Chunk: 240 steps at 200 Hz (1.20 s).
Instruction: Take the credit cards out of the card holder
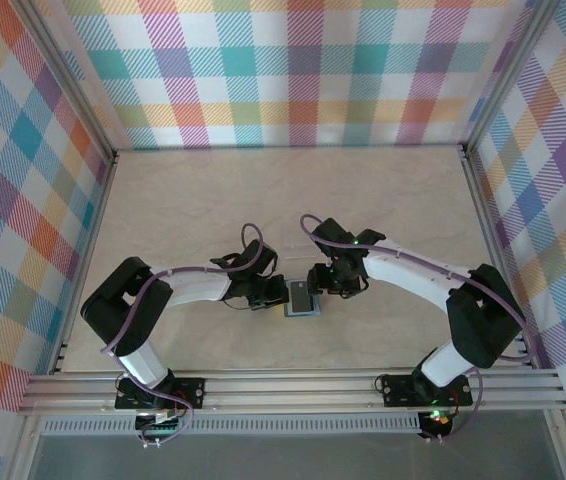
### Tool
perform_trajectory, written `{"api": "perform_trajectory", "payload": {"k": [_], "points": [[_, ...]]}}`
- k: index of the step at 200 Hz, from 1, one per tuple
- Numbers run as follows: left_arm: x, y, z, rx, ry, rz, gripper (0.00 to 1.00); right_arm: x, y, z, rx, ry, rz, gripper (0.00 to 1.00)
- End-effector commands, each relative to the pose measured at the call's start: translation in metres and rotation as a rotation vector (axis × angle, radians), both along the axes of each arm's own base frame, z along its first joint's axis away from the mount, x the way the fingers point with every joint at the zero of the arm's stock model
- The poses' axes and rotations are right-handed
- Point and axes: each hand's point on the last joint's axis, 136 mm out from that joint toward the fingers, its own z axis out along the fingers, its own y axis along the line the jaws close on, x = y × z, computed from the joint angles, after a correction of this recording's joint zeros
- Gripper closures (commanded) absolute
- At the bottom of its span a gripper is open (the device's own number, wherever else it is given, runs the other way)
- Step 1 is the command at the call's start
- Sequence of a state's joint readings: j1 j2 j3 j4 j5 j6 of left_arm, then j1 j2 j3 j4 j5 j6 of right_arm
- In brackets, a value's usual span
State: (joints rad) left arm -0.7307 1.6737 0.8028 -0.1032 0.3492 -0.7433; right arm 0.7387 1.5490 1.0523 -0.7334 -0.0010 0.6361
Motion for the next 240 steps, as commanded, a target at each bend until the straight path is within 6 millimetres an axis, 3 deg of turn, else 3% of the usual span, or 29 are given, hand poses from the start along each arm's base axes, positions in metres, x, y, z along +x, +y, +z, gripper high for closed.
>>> {"api": "perform_trajectory", "payload": {"k": [1, 63, 178, 205, 240], "points": [[-0.005, 0.010, -0.006, 0.059, 0.008, -0.001, 0.90, -0.003, -0.004, 0.002, 0.004, 0.003, -0.006, 0.33], [-0.005, 0.011, -0.007, 0.061, 0.012, 0.000, 0.90, -0.003, -0.005, -0.002, -0.005, 0.014, -0.002, 0.22], [-0.003, 0.011, -0.001, 0.060, -0.002, 0.004, 0.87, -0.004, -0.004, -0.007, -0.013, 0.031, -0.002, 0.17], [-0.002, 0.011, 0.006, 0.056, -0.013, 0.008, 0.87, -0.004, -0.004, -0.005, 0.009, 0.020, -0.002, 0.23], [0.003, 0.007, 0.029, 0.034, -0.049, -0.001, 0.85, -0.001, -0.002, -0.001, 0.104, 0.024, -0.017, 0.33]]}}
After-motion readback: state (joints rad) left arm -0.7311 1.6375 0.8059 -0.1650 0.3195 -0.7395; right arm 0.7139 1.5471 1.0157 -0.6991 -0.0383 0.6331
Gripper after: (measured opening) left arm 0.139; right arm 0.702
